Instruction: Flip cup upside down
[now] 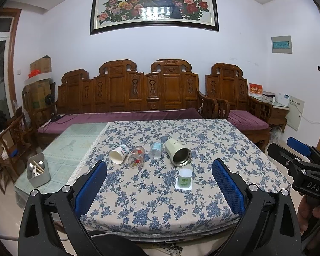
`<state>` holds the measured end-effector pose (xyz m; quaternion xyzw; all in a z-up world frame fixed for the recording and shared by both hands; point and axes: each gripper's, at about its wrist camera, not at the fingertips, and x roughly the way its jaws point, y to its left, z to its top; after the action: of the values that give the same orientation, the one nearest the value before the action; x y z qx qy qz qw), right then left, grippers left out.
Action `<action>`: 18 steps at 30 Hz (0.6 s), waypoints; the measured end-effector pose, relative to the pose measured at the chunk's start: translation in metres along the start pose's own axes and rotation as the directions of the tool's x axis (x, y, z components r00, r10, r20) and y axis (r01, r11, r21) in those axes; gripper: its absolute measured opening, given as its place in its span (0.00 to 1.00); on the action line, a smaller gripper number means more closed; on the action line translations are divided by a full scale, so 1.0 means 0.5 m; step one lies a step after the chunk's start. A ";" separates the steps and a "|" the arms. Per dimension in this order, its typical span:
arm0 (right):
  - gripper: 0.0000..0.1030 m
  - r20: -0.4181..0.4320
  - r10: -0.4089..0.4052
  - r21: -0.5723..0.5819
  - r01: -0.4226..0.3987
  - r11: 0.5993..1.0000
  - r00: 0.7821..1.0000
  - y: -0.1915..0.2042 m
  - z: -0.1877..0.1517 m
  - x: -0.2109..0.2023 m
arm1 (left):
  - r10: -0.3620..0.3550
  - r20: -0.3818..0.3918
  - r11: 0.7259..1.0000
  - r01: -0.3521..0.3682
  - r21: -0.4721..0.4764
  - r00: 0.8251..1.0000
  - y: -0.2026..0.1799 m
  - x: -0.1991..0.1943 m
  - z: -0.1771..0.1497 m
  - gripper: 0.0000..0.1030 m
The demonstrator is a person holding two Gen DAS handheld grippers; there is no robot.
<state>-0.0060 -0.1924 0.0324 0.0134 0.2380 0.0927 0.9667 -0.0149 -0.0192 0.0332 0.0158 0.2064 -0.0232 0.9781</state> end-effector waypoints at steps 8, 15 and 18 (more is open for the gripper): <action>0.97 0.000 0.000 0.001 0.000 1.000 1.000 -0.001 -0.001 0.000 | 0.003 0.003 1.000 -0.003 0.002 1.000 -0.001 -0.002 0.000 0.92; 0.97 0.000 0.001 0.002 -0.001 1.000 1.000 0.001 0.000 0.000 | 0.006 0.005 1.000 -0.006 0.003 1.000 -0.001 -0.004 0.001 0.92; 0.97 0.000 0.002 0.002 -0.002 1.000 1.000 0.003 0.000 0.000 | 0.006 0.005 1.000 -0.006 0.004 1.000 -0.001 -0.004 0.001 0.92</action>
<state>-0.0063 -0.1909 0.0327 0.0147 0.2381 0.0931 0.9667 -0.0168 -0.0196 0.0344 0.0181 0.2038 -0.0209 0.9786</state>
